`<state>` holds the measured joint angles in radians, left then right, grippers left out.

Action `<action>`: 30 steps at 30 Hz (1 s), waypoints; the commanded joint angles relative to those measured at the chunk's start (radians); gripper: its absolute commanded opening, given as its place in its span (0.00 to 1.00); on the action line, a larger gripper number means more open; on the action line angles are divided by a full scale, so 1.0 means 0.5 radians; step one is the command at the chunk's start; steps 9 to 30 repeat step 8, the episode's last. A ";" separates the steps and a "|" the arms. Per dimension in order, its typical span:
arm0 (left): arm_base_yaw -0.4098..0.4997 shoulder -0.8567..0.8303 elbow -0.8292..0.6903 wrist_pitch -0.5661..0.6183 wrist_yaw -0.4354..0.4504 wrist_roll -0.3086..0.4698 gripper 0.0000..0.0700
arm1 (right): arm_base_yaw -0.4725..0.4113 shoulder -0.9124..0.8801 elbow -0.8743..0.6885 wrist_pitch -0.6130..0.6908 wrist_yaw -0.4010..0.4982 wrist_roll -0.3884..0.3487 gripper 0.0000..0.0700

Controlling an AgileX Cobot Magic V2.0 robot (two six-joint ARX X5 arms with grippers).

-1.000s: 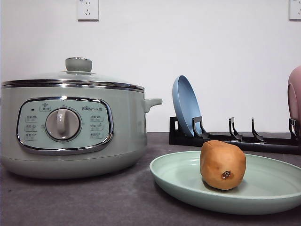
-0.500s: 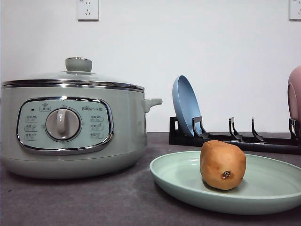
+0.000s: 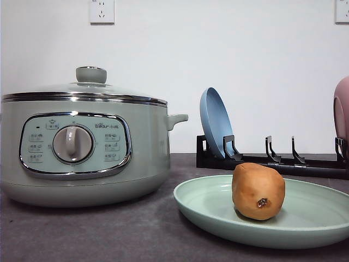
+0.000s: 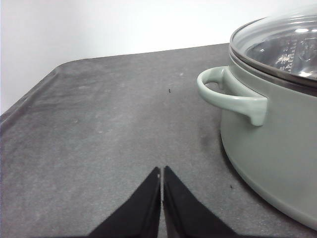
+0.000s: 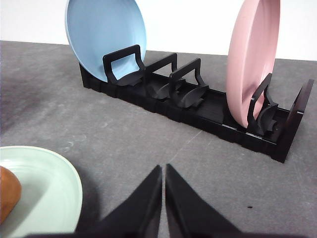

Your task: Transfer potato from steamer to green plate

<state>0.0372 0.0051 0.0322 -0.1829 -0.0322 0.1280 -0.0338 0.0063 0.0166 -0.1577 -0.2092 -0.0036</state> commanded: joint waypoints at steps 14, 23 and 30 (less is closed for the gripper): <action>0.004 -0.005 -0.041 -0.009 -0.011 -0.019 0.00 | -0.005 -0.005 -0.009 0.001 0.002 -0.002 0.00; 0.004 -0.005 -0.041 -0.009 -0.011 -0.019 0.00 | -0.005 -0.005 -0.009 0.001 0.002 -0.002 0.00; 0.004 -0.005 -0.041 -0.009 -0.011 -0.019 0.00 | -0.005 -0.005 -0.009 0.001 0.002 -0.002 0.00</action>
